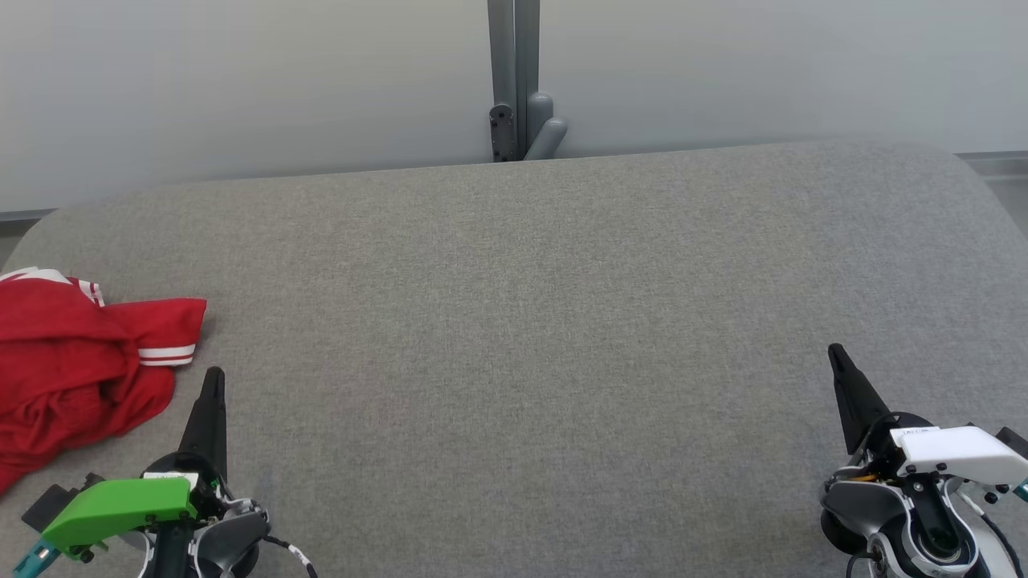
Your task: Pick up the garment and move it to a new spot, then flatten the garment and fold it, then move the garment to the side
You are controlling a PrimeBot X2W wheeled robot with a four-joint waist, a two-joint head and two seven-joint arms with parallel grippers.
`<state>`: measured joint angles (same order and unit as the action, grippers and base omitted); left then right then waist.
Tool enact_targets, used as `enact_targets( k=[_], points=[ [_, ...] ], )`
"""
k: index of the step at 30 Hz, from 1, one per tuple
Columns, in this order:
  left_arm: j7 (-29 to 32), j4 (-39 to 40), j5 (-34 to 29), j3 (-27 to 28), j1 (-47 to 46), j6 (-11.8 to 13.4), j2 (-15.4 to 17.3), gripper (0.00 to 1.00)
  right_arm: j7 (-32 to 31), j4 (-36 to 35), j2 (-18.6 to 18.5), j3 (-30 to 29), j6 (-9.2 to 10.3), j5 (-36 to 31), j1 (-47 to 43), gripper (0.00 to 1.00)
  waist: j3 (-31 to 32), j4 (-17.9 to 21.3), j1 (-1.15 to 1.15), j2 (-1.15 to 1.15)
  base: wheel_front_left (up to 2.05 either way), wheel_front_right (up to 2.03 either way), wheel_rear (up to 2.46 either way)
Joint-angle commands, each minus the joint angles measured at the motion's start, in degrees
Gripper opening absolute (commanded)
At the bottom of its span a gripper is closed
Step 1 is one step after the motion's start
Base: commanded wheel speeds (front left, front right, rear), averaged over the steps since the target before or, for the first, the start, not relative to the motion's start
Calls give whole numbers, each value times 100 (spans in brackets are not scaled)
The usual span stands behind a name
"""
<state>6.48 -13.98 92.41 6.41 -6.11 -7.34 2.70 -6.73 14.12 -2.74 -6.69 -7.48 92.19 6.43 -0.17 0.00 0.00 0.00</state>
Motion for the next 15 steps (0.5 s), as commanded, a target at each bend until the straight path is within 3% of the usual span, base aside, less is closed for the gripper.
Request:
enact_targets(
  k=[1,15],
  points=[
    [8,9,5,15,-20,-37,34,0,-5,-27,-26,-8,-2,40,-40,0,0,0,0,0,0,0,0],
    [8,9,5,15,-20,-38,35,0,-4,-27,-26,-7,-2,40,-40,0,0,0,0,0,0,0,0]
  ],
)
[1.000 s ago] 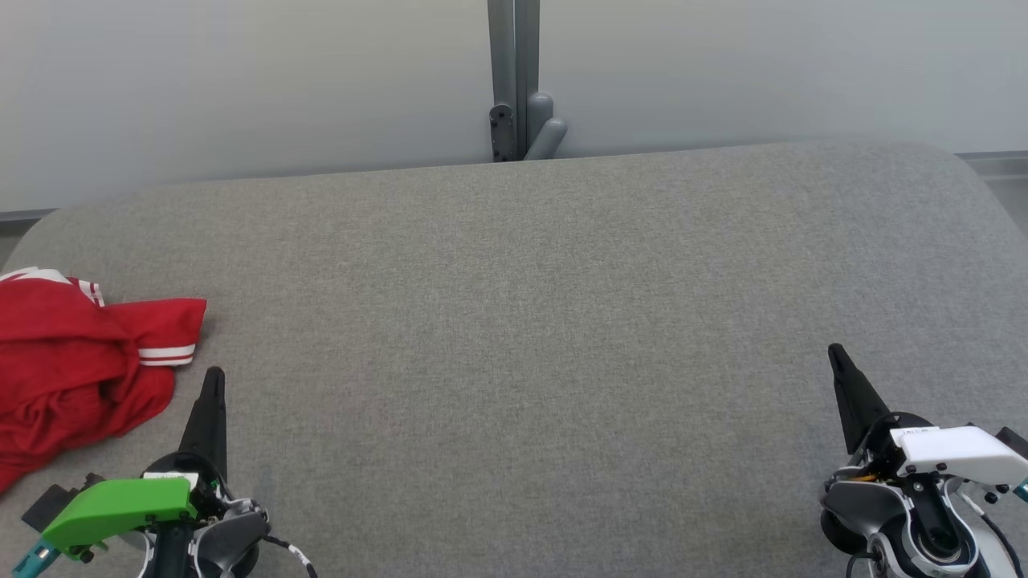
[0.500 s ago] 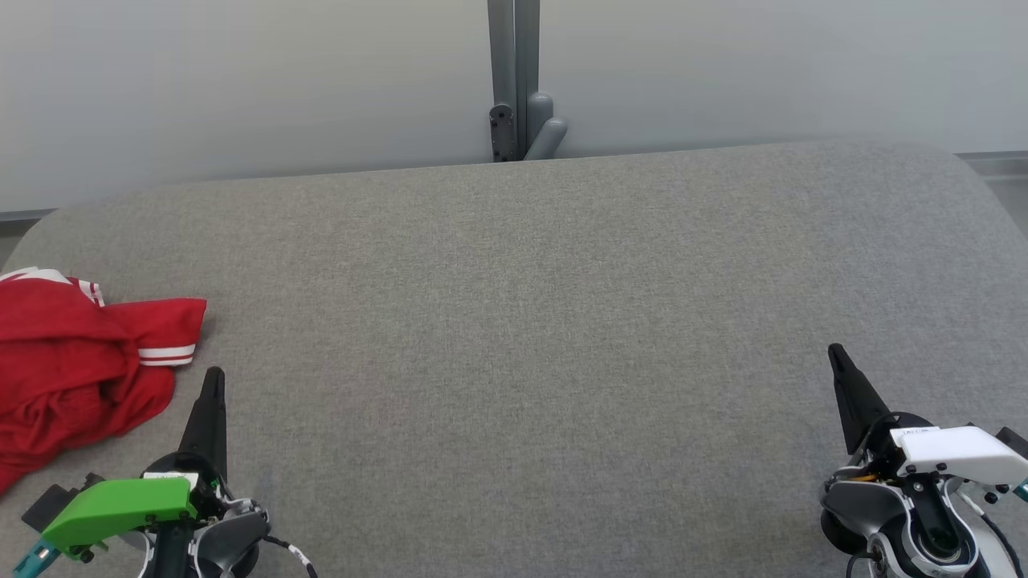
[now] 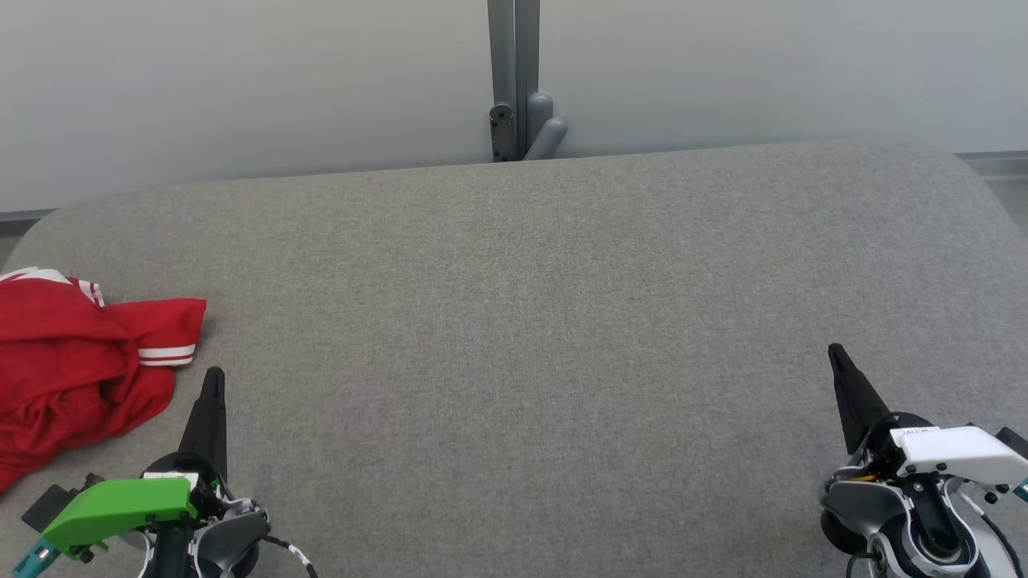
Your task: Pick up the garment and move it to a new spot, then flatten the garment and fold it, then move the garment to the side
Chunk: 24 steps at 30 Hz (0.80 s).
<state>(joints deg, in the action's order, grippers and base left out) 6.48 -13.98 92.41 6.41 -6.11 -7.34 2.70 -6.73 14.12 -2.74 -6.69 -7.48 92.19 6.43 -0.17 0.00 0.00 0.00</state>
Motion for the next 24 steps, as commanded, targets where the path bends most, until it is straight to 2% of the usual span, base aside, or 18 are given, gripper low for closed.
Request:
enact_targets(
  k=[1,24],
  points=[
    [8,9,5,15,-20,-38,35,0,-4,-27,-26,-7,-2,40,-40,0,0,0,0,0,0,0,0],
    [7,9,5,15,-20,-37,35,0,-4,-27,-26,-7,-2,40,-40,0,0,0,0,0,0,0,0]
  ],
)
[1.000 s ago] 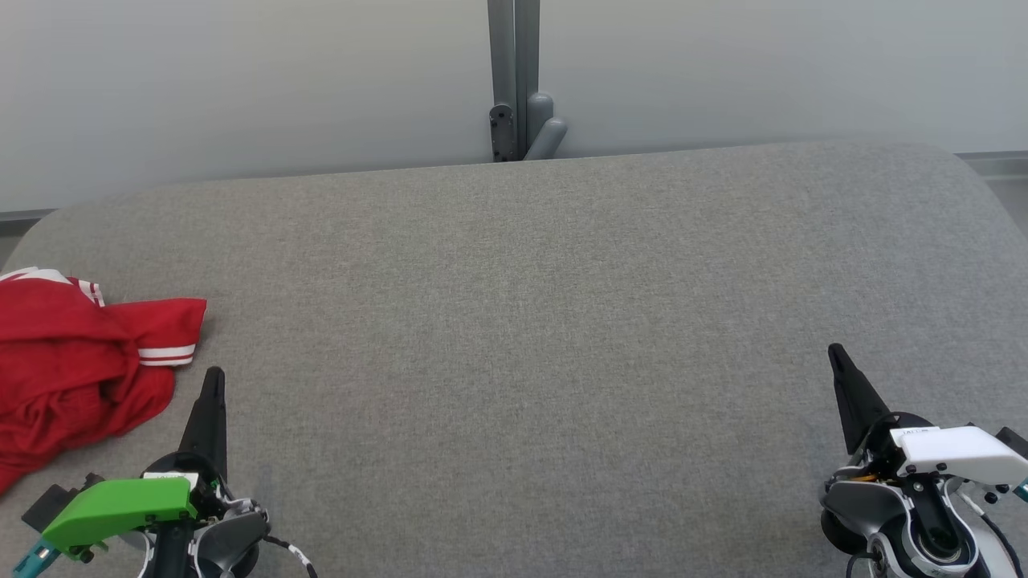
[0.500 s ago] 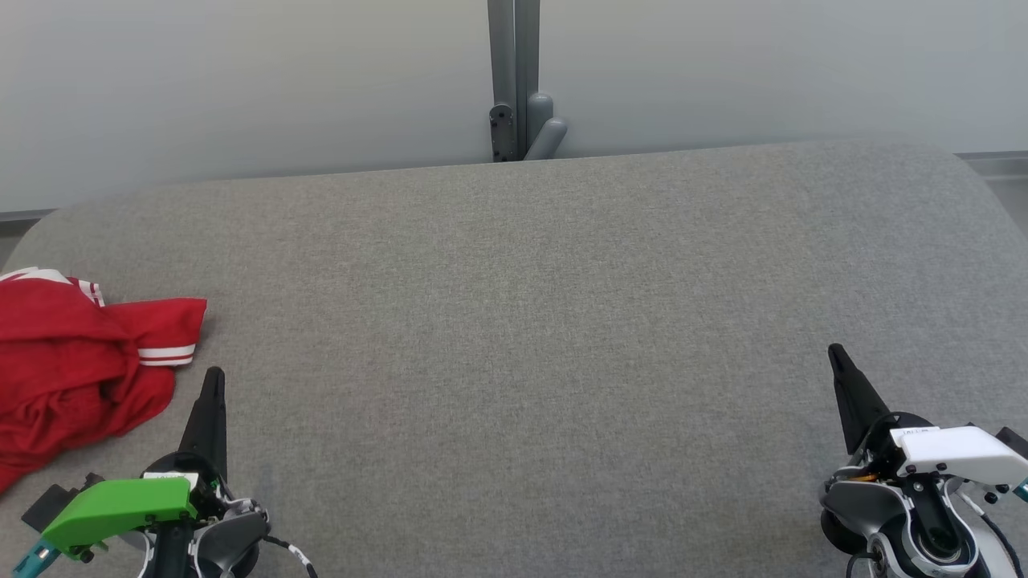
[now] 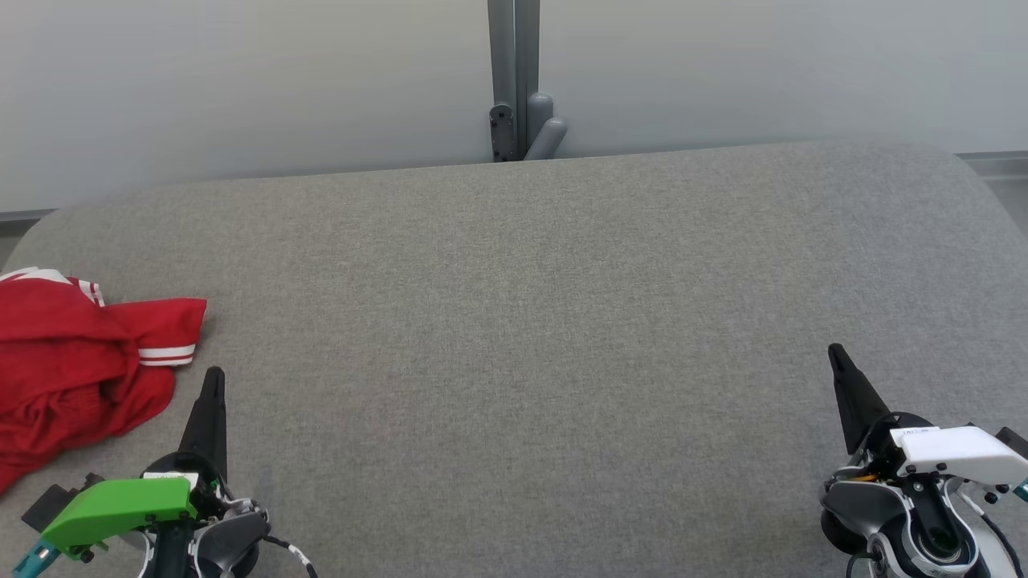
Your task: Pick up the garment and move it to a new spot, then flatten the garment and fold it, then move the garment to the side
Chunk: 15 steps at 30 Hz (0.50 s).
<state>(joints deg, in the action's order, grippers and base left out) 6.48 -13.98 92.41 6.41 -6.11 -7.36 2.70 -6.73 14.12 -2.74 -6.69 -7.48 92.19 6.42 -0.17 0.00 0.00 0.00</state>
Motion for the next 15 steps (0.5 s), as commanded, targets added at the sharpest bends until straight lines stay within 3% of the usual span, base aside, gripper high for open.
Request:
enact_targets(
  k=[1,15],
  points=[
    [7,9,5,15,-20,-36,35,0,-4,-27,-26,-7,-2,40,-39,0,0,0,0,0,0,0,0],
    [7,9,5,15,-20,-36,35,0,-4,-27,-26,-7,-2,41,-39,0,0,0,0,0,0,0,0]
  ],
)
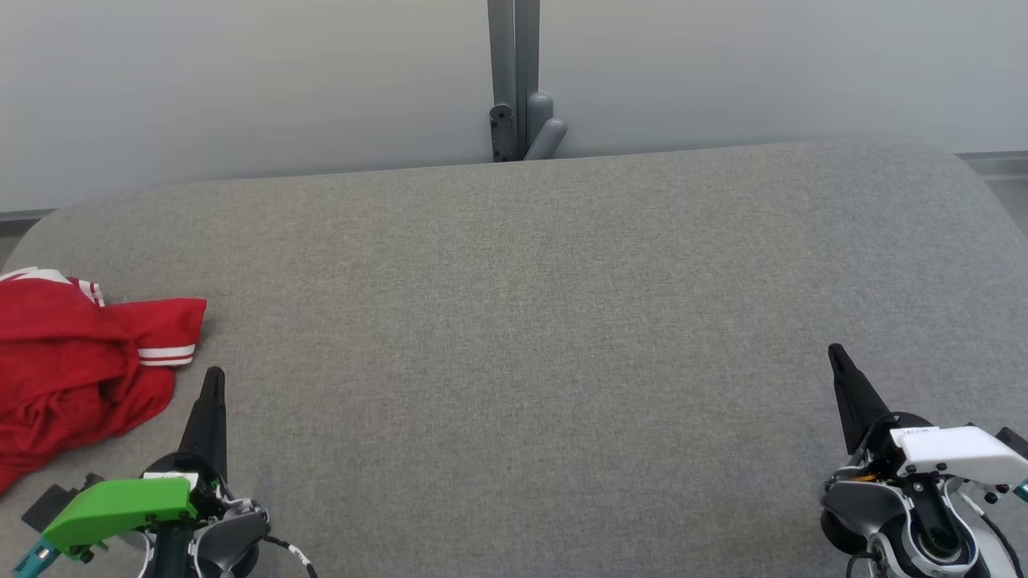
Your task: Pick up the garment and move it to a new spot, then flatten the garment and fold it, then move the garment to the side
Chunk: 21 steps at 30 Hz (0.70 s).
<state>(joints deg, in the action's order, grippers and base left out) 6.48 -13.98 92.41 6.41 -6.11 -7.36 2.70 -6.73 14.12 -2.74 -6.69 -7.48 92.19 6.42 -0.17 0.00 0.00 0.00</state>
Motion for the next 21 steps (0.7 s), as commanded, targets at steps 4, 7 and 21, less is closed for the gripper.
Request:
enact_targets(
  k=[4,7,21],
  points=[
    [-8,-106,-4,-12,32,12,-15,100,4,92,26,11,1,-10,-45,100,-2,0,0,0,0,0,0],
    [-96,-113,-88,-61,39,11,-3,100,79,61,9,73,1,-95,-48,100,-6,0,0,0,0,0,0],
    [-489,-218,-1748,-184,64,5,39,100,494,43,-109,270,1,-1740,-23,100,-36,-7,0,0,0,0,0]
  ],
)
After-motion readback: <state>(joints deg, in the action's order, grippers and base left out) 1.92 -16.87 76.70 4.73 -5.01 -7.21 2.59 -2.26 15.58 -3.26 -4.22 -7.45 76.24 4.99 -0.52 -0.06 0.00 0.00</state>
